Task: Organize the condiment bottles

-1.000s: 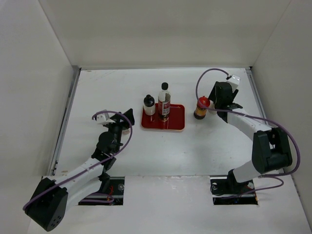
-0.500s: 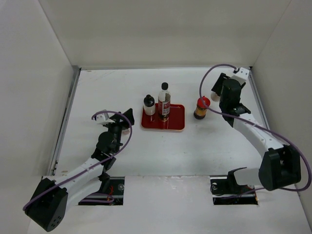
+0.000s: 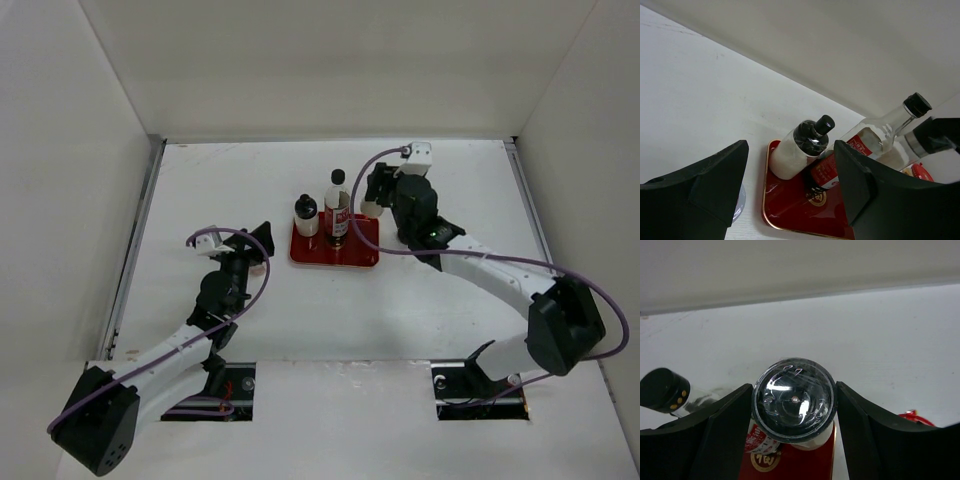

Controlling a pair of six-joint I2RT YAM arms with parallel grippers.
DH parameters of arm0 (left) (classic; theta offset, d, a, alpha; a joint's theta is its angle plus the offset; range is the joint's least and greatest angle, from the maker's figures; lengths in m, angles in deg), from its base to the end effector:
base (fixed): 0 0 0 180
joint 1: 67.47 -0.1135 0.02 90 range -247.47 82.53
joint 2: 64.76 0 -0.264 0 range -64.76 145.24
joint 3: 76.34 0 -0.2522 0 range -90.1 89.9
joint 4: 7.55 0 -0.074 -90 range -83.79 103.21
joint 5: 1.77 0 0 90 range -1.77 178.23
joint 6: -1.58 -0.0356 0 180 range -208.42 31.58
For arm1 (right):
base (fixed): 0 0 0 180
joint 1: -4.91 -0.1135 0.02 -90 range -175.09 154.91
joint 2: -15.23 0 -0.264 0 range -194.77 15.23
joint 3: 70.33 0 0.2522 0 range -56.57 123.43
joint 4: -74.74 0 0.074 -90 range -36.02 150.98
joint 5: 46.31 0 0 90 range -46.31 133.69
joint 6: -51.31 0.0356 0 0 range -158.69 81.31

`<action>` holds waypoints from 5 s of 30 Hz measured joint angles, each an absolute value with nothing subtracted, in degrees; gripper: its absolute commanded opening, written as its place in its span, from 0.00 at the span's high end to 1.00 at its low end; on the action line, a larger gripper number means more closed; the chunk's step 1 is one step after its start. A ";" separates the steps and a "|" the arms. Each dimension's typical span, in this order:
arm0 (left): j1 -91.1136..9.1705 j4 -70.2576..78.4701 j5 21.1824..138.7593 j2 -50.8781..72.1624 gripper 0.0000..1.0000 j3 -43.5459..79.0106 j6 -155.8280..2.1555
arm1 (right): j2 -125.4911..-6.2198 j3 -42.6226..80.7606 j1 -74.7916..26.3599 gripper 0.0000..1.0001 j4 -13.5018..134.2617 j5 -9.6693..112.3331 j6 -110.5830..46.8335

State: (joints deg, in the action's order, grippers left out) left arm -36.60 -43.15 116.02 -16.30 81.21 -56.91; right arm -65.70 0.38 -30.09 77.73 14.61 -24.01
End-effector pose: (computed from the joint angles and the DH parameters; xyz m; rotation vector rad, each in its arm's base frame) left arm 0.1592 -0.0759 0.2181 -0.4140 1.3858 -0.5567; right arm 0.2809 0.1756 0.3162 0.0798 1.6839 0.2215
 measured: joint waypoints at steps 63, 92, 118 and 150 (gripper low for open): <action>-34.54 8.52 127.41 -1.94 0.34 60.10 -60.62 | -39.27 -34.06 -41.28 0.17 86.86 16.51 -6.09; -22.78 -1.36 123.54 13.91 0.70 42.61 -67.90 | -37.61 -35.92 -41.20 0.13 88.48 16.75 -6.11; -20.49 -8.55 123.02 23.11 0.35 44.93 -68.03 | -38.73 -36.01 -40.06 0.30 88.53 16.69 -6.53; -34.41 -26.24 123.80 -17.02 0.23 78.18 -61.28 | -55.14 -13.82 -28.28 0.00 67.70 -1.59 -15.93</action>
State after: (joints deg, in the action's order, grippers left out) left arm -34.41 -26.24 123.80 -17.02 78.18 -61.28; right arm -55.14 -13.82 -28.28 67.70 -1.59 -15.93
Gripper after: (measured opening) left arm 0.754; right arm 0.995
